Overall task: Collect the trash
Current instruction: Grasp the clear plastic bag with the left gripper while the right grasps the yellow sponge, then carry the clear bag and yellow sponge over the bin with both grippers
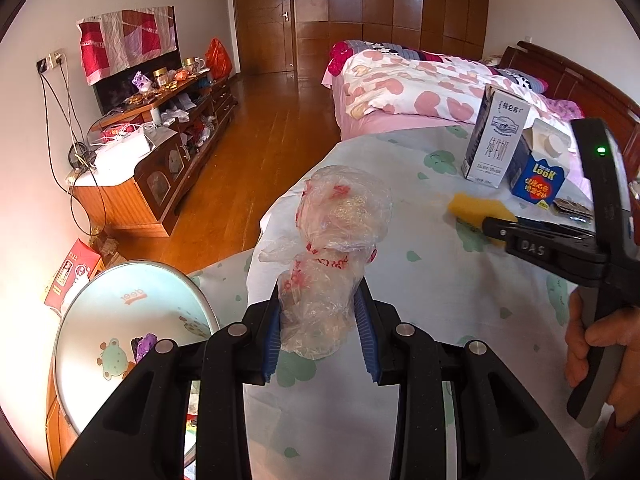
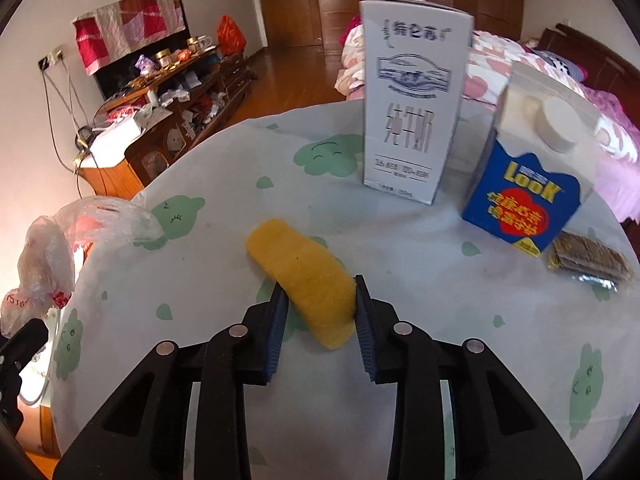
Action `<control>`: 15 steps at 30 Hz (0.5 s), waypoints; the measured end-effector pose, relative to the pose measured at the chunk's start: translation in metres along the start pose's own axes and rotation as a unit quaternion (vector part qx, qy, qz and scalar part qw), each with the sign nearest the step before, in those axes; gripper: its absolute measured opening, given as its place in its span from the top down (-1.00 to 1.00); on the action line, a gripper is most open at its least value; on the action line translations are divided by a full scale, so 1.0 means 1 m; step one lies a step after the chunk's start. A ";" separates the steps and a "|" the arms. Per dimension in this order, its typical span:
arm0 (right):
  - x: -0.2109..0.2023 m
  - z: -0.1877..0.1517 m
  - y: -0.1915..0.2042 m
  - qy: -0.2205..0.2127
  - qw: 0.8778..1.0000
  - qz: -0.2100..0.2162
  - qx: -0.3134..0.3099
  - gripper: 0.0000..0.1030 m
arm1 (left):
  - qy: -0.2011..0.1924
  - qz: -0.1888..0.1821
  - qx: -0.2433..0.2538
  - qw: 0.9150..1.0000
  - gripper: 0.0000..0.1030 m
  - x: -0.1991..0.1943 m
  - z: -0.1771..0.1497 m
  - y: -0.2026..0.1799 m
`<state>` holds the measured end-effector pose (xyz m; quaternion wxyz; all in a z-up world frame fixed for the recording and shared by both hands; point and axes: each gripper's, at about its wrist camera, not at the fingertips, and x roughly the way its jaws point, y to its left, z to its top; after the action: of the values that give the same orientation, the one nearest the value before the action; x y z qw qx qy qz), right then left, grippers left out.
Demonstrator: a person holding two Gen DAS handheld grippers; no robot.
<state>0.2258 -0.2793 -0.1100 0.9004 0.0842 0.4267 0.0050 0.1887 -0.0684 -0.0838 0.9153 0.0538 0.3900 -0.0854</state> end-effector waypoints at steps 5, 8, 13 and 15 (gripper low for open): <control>-0.041 -0.030 -0.021 -0.032 0.997 -0.032 0.061 0.37 | -0.013 -0.005 0.013 1.000 0.36 -0.014 -0.005 -0.010; -0.067 -0.047 -0.033 -0.050 0.994 -0.053 0.085 0.37 | -0.019 -0.010 0.022 1.000 0.36 -0.022 -0.009 -0.017; -0.101 -0.064 -0.048 -0.064 0.988 -0.100 0.098 0.36 | -0.023 -0.014 0.035 0.999 0.36 -0.037 -0.019 -0.029; -0.118 -0.081 -0.055 -0.069 0.986 -0.114 0.102 0.36 | -0.024 -0.014 0.039 0.999 0.35 -0.042 -0.024 -0.032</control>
<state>0.0856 -0.3307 -0.0783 0.9090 0.1265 0.3687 -0.1473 0.1365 -0.0912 -0.0714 0.9205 0.0815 0.3646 -0.1148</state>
